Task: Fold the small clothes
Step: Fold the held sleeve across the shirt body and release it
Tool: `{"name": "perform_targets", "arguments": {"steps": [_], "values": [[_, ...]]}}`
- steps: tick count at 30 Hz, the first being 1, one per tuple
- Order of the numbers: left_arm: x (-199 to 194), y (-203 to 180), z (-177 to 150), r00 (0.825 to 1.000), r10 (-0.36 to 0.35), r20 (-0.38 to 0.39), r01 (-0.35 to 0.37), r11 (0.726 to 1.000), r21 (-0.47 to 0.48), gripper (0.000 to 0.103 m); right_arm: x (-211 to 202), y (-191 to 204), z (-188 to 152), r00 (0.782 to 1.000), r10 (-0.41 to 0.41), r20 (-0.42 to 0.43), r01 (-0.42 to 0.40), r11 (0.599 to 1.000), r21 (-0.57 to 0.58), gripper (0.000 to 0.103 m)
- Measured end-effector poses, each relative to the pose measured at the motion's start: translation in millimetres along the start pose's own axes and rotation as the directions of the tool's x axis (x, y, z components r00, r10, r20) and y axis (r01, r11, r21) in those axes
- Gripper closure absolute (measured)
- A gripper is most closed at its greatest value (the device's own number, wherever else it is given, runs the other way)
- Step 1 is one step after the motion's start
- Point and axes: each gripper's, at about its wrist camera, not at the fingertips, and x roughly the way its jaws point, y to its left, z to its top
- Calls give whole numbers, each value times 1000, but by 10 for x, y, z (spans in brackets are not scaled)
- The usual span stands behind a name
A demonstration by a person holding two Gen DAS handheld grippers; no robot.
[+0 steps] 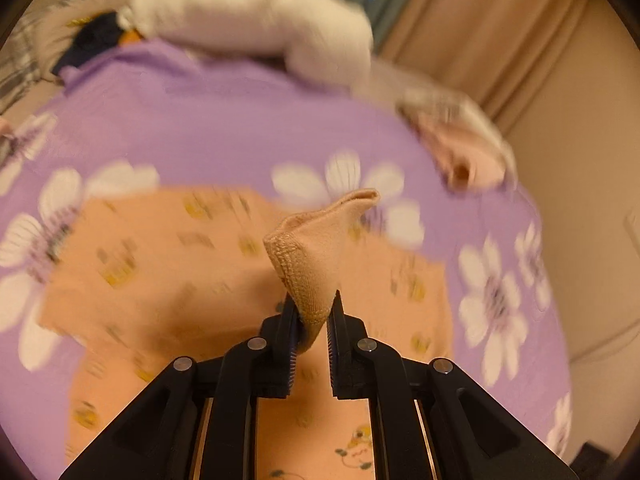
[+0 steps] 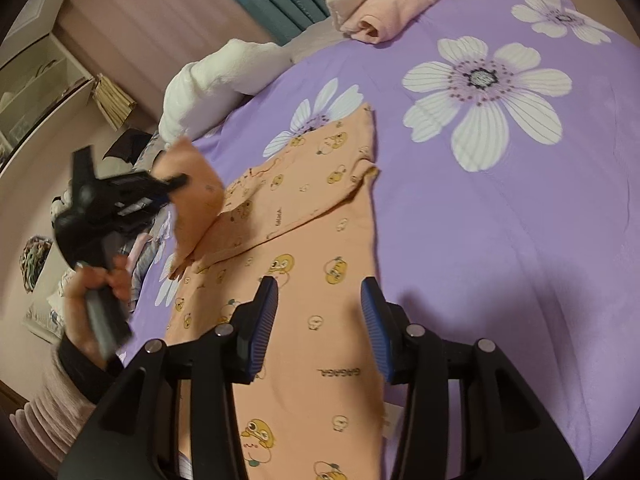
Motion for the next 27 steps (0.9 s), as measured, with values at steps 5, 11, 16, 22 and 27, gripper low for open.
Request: {"name": "perform_targets", "arguments": {"steps": [5, 11, 16, 22, 27], "values": [[347, -147, -281, 986, -4, -165, 14, 998, 58, 55, 39, -110, 9, 1000, 18, -14, -17, 999, 48, 49], [53, -46, -407, 988, -60, -142, 74, 993, 94, 39, 162, -48, 119, 998, 63, -28, -61, 996, 69, 46], [-312, 515, -516, 994, -76, -79, 77, 997, 8, 37, 482, 226, 272, 989, 122, -79, -118, 992, 46, 46], [-736, 1358, -764, 998, 60, -33, -63, 994, -84, 37, 1070, 510, 558, 976, 156, -155, -147, 987, 69, 46], [-986, 1835, -920, 995, 102, -14, -103, 979, -174, 37, 1630, 597, 754, 963, 83, -255, -50, 990, 132, 47]]}}
